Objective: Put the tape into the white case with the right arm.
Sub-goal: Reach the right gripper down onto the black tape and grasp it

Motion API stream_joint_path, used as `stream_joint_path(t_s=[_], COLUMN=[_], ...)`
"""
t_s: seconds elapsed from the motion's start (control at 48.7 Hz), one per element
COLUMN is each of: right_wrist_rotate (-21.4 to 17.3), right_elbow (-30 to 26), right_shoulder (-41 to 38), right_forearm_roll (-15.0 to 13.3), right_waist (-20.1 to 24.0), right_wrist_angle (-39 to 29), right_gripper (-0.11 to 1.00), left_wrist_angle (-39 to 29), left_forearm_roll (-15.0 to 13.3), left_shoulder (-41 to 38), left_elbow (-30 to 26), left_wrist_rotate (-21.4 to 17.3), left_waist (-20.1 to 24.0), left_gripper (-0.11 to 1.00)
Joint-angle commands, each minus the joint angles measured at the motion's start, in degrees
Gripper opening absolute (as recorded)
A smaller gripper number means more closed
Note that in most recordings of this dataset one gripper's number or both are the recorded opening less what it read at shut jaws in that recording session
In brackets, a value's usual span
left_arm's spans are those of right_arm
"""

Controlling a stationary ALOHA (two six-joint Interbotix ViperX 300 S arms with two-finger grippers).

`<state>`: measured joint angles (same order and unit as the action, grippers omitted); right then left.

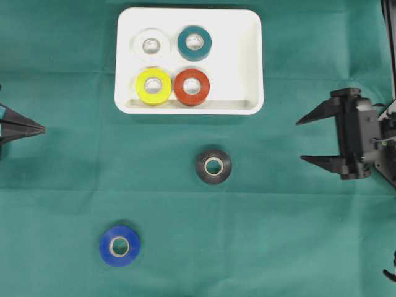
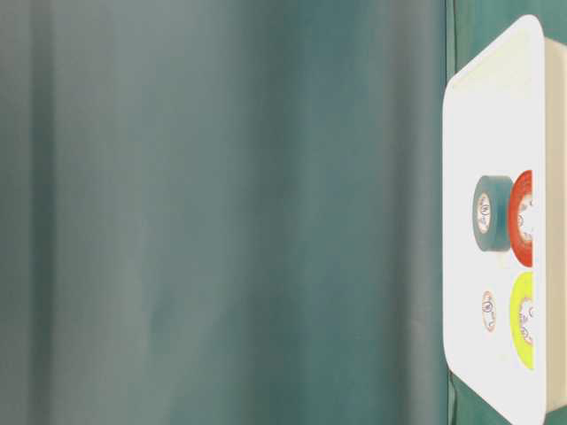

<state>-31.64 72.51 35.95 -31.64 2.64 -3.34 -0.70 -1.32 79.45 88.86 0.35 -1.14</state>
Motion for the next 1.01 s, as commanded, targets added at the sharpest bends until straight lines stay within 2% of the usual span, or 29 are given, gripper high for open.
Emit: stream_joint_path(t_s=[0.0, 0.432, 0.678, 0.986], right_wrist_rotate=[0.1, 0.4, 0.5, 0.4], right_elbow=[-3.3, -20.1, -28.7, -33.7], right_shoulder=[-3.5, -24.7, -33.8, -38.8], right_forearm_roll=[-0.1, -0.2, -0.2, -0.2], right_waist=[0.1, 0.1, 0.0, 0.0], right_wrist_angle=[0.9, 2.8, 2.8, 2.5], right_gripper=[0.65, 0.65, 0.65, 0.65], left_wrist_angle=[0.3, 0.3, 0.3, 0.3], left_forearm_roll=[0.0, -0.1, -0.1, 0.0], left_shoulder=[-0.4, -0.4, -0.4, -0.4], left_elbow=[-0.7, -0.7, -0.7, -0.7], left_wrist_rotate=[0.0, 0.0, 0.0, 0.0], left_waist=[0.2, 0.2, 0.2, 0.2], left_gripper=[0.00, 0.00, 0.00, 0.00])
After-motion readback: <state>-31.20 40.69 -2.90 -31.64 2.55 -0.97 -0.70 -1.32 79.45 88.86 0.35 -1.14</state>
